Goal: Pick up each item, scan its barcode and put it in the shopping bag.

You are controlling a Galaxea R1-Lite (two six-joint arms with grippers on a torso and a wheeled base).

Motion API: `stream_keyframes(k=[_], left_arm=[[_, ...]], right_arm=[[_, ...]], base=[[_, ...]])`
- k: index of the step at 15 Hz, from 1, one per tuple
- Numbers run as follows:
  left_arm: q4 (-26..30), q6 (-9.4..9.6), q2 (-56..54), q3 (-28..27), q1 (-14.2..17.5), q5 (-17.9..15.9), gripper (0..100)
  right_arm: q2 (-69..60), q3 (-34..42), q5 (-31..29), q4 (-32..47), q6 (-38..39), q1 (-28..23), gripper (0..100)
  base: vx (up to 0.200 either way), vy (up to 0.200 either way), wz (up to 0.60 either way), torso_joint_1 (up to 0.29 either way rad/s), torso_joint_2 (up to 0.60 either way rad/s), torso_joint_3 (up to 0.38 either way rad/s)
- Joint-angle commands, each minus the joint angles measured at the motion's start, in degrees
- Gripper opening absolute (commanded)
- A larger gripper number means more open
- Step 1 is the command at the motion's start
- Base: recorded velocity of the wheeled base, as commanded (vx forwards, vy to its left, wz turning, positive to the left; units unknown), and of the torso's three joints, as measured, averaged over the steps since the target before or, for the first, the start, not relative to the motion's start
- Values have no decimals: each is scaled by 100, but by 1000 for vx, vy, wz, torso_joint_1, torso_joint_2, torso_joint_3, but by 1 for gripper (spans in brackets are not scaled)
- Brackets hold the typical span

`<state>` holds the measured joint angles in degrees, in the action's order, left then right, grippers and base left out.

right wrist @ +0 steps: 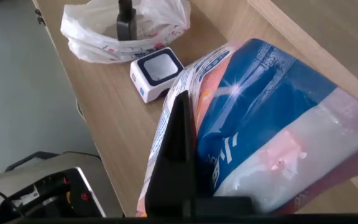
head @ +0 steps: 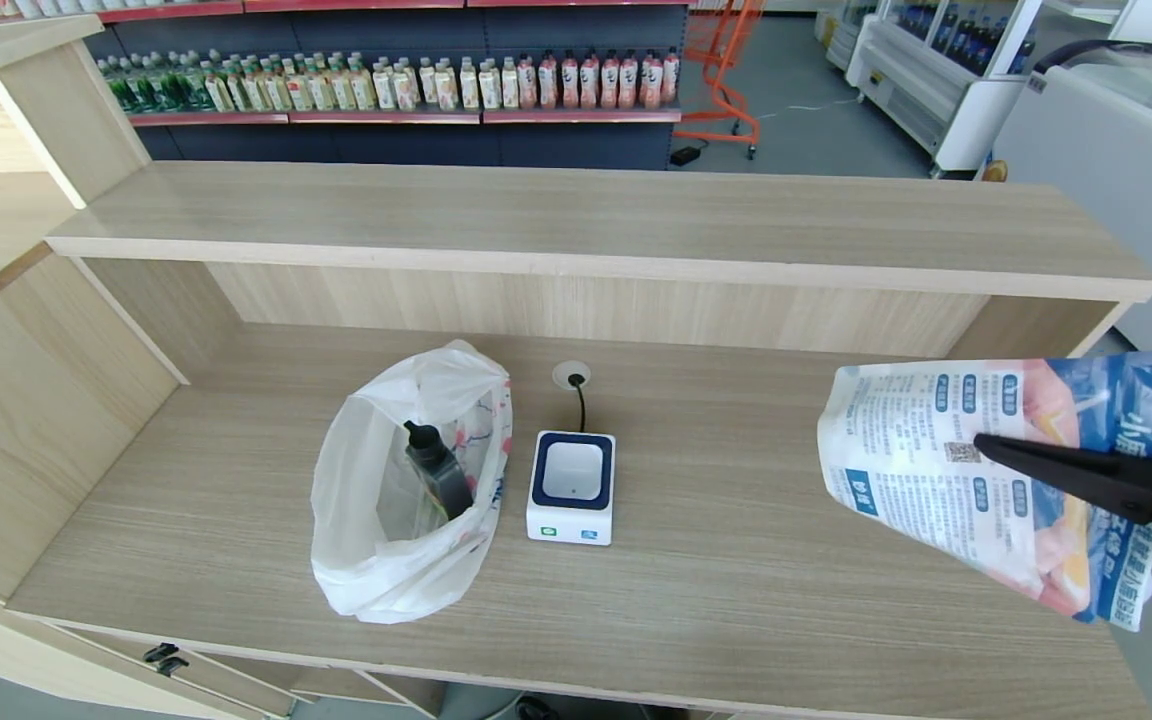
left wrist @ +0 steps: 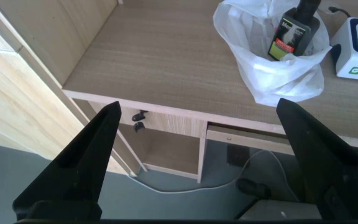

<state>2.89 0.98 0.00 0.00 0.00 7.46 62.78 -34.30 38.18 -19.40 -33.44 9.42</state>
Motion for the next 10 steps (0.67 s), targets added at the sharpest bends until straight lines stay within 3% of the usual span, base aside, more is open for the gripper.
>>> stream_keyframes(k=[1, 6, 10], left_arm=[[1, -1, 9, 0, 0, 1, 100], [1, 17, 0, 0, 0, 1, 100], [1, 8, 0, 0, 0, 1, 100]], right_arm=[[-222, 143, -4, 6, -57, -28, 0], [-442, 337, 5, 15, -40, -28, 0], [-363, 310, 32, 24, -5, -28, 0]], base=[[0, 0, 0, 0, 0, 0], [0, 0, 0, 0, 0, 0], [0, 200, 0, -1, 1, 7]])
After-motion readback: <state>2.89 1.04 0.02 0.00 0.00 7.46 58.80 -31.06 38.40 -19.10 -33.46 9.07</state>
